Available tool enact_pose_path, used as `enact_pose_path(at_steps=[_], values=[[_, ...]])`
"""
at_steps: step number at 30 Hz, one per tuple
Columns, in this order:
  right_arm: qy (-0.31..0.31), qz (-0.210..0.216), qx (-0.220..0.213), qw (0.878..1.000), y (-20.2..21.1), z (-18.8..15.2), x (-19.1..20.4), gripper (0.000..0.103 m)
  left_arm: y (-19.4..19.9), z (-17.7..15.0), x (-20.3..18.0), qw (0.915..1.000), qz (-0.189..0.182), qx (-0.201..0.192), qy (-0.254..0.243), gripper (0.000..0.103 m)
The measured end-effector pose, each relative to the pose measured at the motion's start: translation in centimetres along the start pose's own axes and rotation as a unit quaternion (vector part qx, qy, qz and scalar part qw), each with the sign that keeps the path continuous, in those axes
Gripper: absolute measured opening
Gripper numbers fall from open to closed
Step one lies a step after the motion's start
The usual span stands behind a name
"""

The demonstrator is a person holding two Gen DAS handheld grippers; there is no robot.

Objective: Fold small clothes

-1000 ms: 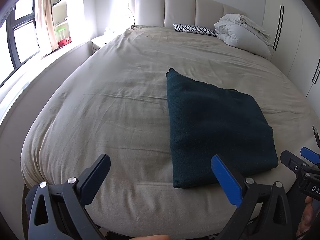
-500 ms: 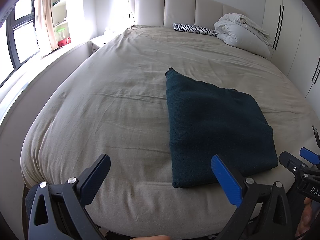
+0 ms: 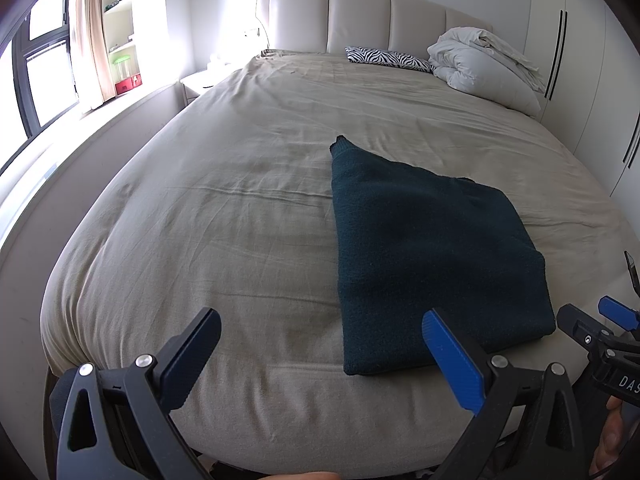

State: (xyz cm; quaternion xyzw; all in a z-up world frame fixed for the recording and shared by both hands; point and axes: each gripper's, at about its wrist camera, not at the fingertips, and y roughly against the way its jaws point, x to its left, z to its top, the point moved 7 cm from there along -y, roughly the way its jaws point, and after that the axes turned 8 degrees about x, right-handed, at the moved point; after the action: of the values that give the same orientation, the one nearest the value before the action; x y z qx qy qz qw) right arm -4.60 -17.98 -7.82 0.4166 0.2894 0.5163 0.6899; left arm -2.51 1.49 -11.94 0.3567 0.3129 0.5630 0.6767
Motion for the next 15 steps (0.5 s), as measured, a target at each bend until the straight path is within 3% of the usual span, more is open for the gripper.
enact_pose_path(at_steps=[15], values=[[0.0, 0.001, 0.003, 1.0, -0.09, -0.35, -0.1, 0.103, -0.02, -0.04, -0.08, 1.0, 0.0, 0.0, 0.0, 0.103]])
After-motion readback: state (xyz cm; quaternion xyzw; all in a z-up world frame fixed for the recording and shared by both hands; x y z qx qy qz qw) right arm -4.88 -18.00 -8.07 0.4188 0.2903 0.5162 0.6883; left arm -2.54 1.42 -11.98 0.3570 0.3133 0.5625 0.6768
